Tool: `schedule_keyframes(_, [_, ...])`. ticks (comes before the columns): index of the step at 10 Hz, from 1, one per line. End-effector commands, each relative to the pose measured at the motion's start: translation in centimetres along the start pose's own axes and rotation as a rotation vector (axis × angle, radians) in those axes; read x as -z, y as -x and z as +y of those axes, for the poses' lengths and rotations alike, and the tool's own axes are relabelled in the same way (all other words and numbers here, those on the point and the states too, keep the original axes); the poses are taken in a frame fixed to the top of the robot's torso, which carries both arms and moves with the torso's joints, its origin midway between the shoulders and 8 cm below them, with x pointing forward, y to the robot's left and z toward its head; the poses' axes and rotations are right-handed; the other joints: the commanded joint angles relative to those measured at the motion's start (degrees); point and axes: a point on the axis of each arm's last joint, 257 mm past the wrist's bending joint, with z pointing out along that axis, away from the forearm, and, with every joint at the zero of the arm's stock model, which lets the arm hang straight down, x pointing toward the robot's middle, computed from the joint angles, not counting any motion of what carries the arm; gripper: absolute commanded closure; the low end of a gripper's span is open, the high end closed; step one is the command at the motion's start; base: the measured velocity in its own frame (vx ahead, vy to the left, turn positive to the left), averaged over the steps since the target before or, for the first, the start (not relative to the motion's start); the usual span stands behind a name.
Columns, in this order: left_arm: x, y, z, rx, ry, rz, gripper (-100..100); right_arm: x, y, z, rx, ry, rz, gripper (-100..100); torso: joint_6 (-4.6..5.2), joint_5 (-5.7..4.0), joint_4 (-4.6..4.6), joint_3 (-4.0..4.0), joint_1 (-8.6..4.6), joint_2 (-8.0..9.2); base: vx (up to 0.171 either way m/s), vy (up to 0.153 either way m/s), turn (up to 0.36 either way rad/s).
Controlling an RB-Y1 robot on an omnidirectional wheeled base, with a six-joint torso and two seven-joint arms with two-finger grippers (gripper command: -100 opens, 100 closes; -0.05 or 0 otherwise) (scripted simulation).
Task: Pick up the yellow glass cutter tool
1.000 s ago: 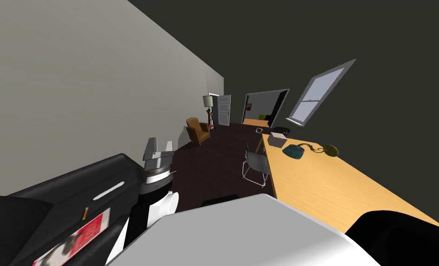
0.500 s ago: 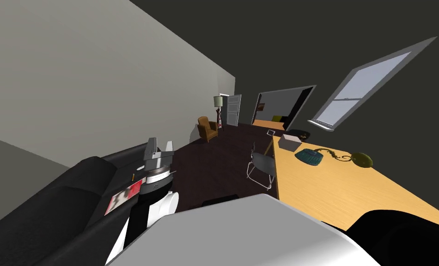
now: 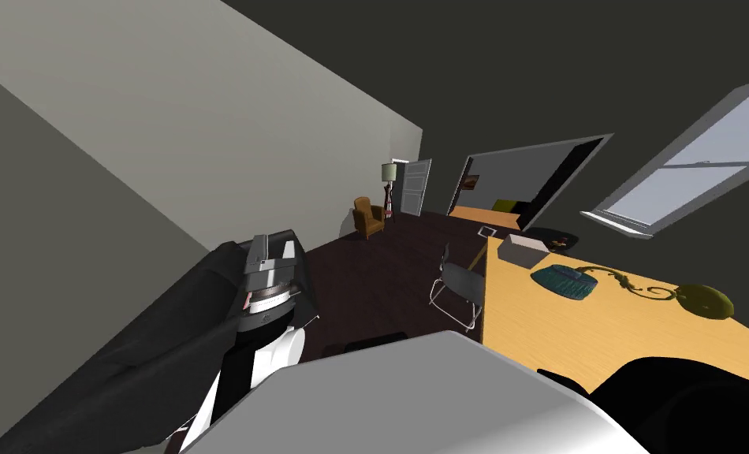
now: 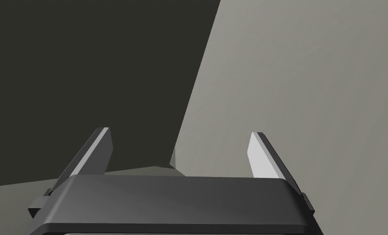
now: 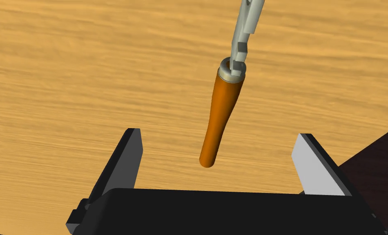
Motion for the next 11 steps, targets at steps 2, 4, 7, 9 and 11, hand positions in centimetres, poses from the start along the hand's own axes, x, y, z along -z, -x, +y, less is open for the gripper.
schedule_keyframes(2, [0.0, 0.0, 0.0, 0.0, 0.0, 0.0, 0, -0.73, 0.53, -0.22, -0.094, -0.038, 0.005, -100, -0.05, 0.0, 0.01, 0.01, -0.01, 0.03, -0.135, 0.097, 0.362])
schedule_keyframes(4, [0.0, 0.0, 0.0, 0.0, 0.0, 0.0, 0, -0.69, 0.54, -0.18, -0.094, -0.034, 0.004, -100, -0.02, 0.05, -0.04, -0.1, 0.18, -0.18, -0.05, 0.067, 0.18])
schedule_keyframes(7, [0.01, 0.01, 0.0, 0.0, 0.0, 0.0, 0, -0.66, 0.44, -0.55, -0.098, -0.042, 0.006, 100, -0.13, -0.13, -0.05, -0.29, -0.21, -0.56, 0.001, 0.001, 0.004])
schedule_keyframes(9, [0.01, 0.01, 0.0, 0.0, 0.0, 0.0, 0, -0.67, 0.52, -0.38, -0.098, -0.038, 0.005, 100, -0.07, -0.19, -0.09, -0.31, -0.36, -0.56, 0.0, 0.0, 0.0])
schedule_keyframes(11, [0.01, 0.01, 0.0, 0.0, 0.0, 0.0, 0, -0.73, 0.53, -0.22, -0.109, -0.038, 0.004, 100, -0.07, -0.2, -0.09, -0.31, -0.39, -0.57, 0.001, -0.01, -0.026])
